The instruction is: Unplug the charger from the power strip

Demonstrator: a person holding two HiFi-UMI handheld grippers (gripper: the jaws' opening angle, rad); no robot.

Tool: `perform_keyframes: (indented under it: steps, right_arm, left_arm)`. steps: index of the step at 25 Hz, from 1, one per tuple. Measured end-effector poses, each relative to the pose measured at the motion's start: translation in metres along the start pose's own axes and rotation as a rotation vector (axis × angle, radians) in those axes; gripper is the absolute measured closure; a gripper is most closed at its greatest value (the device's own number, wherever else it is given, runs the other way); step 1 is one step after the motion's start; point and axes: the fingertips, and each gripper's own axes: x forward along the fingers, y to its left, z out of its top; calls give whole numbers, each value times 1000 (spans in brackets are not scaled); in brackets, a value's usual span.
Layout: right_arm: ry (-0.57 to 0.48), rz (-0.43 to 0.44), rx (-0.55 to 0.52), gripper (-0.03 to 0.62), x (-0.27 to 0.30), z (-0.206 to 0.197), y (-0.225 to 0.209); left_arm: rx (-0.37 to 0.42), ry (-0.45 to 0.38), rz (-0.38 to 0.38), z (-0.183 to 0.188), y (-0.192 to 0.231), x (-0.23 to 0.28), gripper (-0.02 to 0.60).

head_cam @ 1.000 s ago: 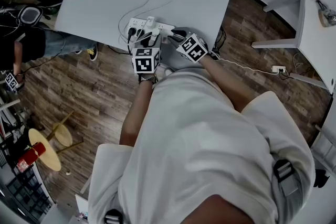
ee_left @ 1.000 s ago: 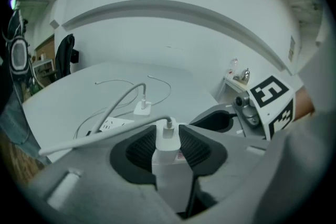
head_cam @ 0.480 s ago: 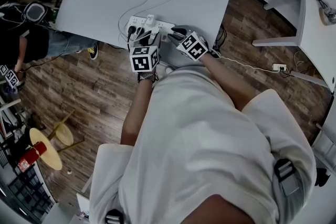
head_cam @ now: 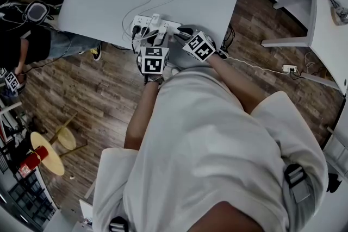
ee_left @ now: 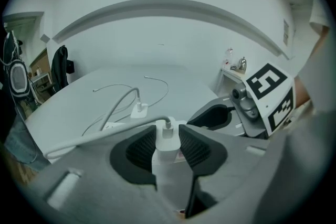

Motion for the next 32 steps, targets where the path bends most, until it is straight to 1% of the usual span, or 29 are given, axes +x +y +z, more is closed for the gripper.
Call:
perform_keyframes:
  steps: [4, 7, 9, 15, 19, 21, 25, 27, 29, 32]
  right_arm:
    - [-6, 2, -3, 487, 0, 2, 0]
    - [-20, 4, -9, 487, 1, 3, -1]
    - [-21, 3, -9, 487, 1, 2, -1]
    - [-11, 2, 5, 487, 1, 2, 0]
    - [-12, -2, 3, 487, 0, 3, 0]
    - [-13, -3, 0, 487, 0, 3, 0]
    - [-10, 0, 6, 487, 2, 0, 0]
    - [-8, -1, 6, 487, 0, 1, 0]
    - [-17, 0, 5, 487, -1, 2, -1]
    - [-15, 2, 6, 487, 1, 1, -1]
  left_arm:
    - [-122, -30, -24, -2, 6, -2, 442]
    - [-155, -40, -32, -2, 7, -2, 442]
    - [-135, -36, -29, -2, 6, -2, 442]
    - [-18, -9, -15, 0, 1, -1, 442]
    - [9, -2, -10, 0, 0, -2, 442]
    - [-19, -9, -16, 0, 1, -2, 442]
    - [-184, -48, -50, -2, 9, -3, 440]
    - [-227, -60, -59, -2, 10, -4, 440]
    - [-223, -60, -58, -1, 9, -4, 440]
    - [-144, -41, -37, 0, 7, -3, 440]
